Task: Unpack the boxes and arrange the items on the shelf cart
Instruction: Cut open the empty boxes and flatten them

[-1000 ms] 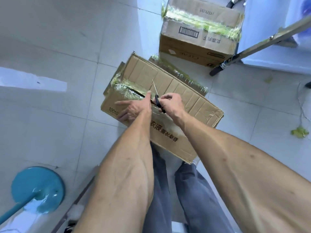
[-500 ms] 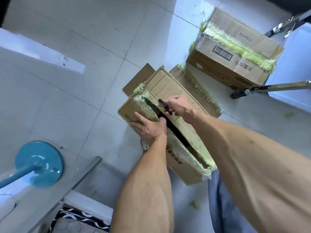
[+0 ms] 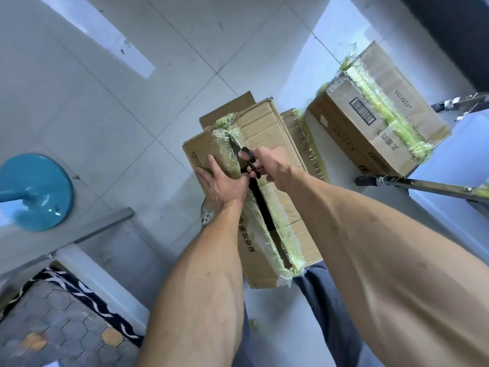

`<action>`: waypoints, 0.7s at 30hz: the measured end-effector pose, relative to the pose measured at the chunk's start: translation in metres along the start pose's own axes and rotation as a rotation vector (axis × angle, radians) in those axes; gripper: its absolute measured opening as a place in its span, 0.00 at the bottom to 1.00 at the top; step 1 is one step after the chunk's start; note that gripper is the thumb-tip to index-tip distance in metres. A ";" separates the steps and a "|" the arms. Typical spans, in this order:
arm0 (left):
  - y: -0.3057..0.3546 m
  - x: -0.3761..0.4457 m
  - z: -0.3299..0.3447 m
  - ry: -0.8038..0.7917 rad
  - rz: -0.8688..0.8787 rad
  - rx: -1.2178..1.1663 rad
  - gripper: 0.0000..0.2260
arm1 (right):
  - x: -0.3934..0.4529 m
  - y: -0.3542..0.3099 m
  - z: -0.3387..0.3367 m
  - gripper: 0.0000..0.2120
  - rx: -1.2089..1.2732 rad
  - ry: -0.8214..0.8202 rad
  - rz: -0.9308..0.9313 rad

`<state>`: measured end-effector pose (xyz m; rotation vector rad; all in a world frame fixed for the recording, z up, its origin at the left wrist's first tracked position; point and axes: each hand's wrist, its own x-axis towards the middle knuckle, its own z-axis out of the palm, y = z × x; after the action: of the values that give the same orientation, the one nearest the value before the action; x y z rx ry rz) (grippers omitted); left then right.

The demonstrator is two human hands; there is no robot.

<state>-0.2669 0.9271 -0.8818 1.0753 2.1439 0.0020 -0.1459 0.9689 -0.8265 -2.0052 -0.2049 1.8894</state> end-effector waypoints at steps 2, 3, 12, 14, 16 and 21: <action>0.001 0.000 -0.001 -0.004 0.018 -0.011 0.49 | 0.000 -0.001 0.005 0.08 0.026 -0.003 0.011; 0.001 0.001 -0.001 -0.009 0.021 -0.023 0.48 | 0.003 -0.004 0.009 0.08 0.053 0.004 0.016; -0.006 0.002 -0.002 0.005 0.007 -0.059 0.46 | 0.024 -0.012 0.039 0.07 0.112 0.079 0.053; -0.006 0.003 -0.003 0.008 0.010 -0.062 0.46 | 0.025 -0.014 0.041 0.07 0.081 0.094 0.071; -0.006 0.003 -0.003 0.014 0.011 -0.072 0.46 | 0.026 -0.017 0.040 0.04 0.096 0.095 0.059; -0.008 0.002 -0.003 0.019 0.018 -0.094 0.47 | 0.024 -0.015 0.043 0.09 0.173 0.110 -0.044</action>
<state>-0.2750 0.9246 -0.8835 1.0434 2.1294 0.1209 -0.1842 0.9985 -0.8450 -1.9644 -0.0528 1.7022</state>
